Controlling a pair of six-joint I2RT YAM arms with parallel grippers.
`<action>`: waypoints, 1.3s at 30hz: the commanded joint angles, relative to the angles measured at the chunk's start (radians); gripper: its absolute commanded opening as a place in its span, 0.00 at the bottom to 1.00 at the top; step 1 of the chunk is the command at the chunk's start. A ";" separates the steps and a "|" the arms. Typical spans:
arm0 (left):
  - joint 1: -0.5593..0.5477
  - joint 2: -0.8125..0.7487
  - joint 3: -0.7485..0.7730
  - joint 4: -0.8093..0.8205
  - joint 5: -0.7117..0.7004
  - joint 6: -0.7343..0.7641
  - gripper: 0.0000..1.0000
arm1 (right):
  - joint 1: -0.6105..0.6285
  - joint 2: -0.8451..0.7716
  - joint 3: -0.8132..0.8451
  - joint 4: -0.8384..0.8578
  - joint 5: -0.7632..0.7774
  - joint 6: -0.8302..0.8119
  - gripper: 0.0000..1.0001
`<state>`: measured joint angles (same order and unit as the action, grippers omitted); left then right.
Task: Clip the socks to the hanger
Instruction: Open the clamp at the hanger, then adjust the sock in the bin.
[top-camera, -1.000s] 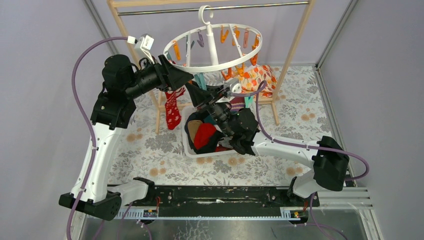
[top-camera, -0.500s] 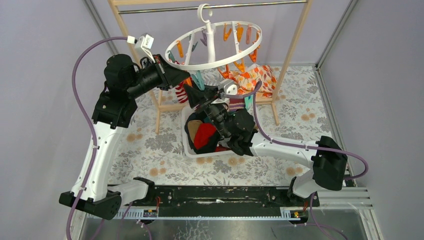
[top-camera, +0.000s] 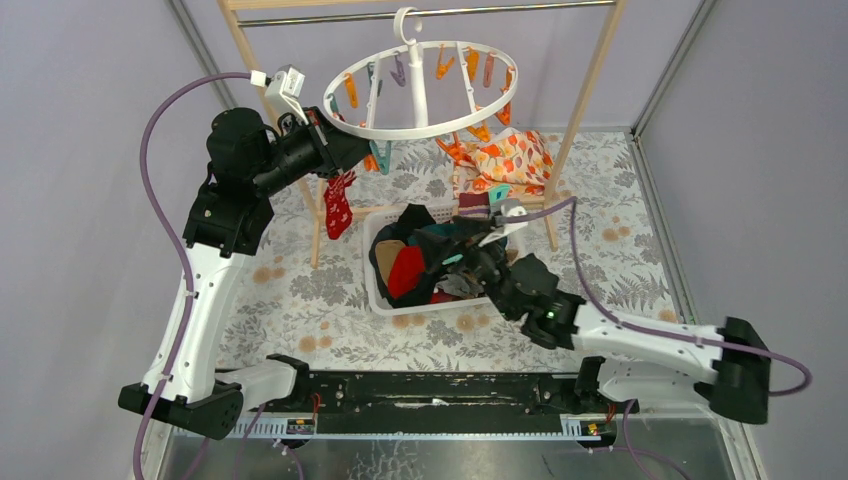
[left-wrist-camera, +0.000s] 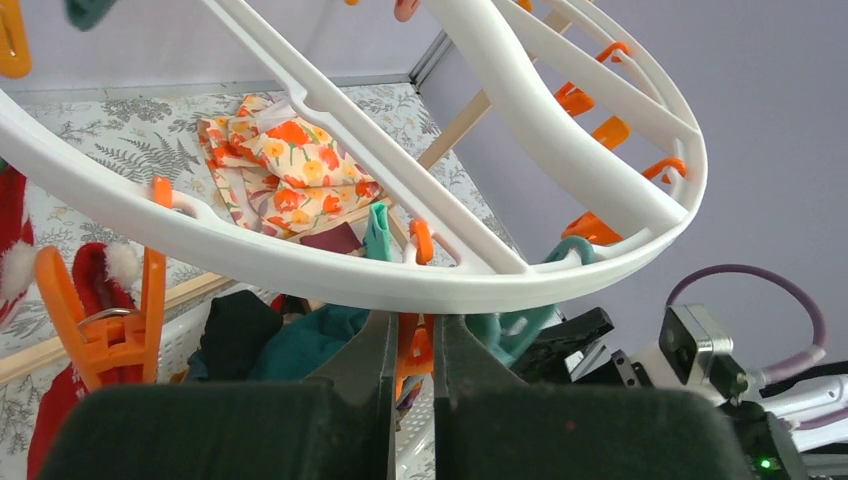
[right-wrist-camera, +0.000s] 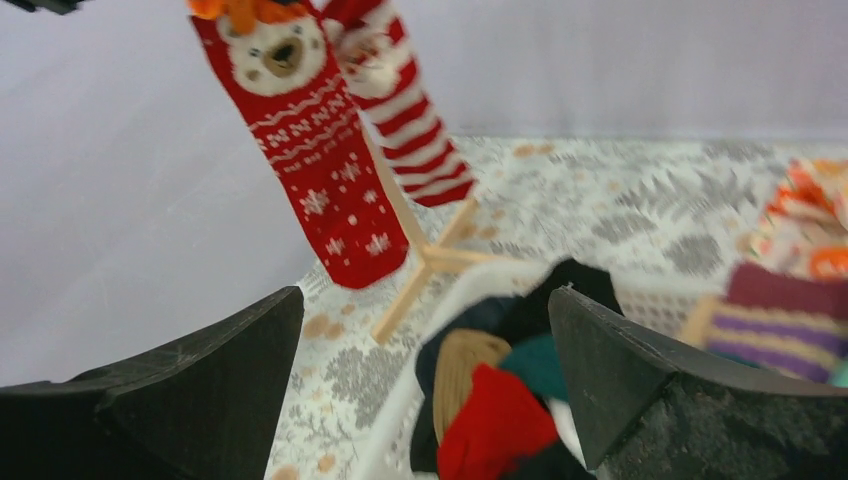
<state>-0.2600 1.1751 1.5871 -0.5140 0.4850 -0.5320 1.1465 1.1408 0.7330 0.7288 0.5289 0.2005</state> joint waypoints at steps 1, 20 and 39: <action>0.001 -0.014 0.002 0.034 -0.009 0.035 0.00 | 0.003 -0.196 -0.038 -0.422 0.115 0.257 1.00; 0.001 -0.009 0.004 -0.001 0.034 0.070 0.00 | -0.275 -0.129 0.253 -1.312 -0.240 0.407 0.70; 0.002 -0.009 0.002 -0.001 0.052 0.073 0.00 | -0.280 0.353 0.408 -0.740 -0.627 0.153 0.61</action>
<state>-0.2600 1.1751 1.5867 -0.5304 0.5026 -0.4686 0.8742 1.4551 1.0977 -0.1360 -0.0284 0.4458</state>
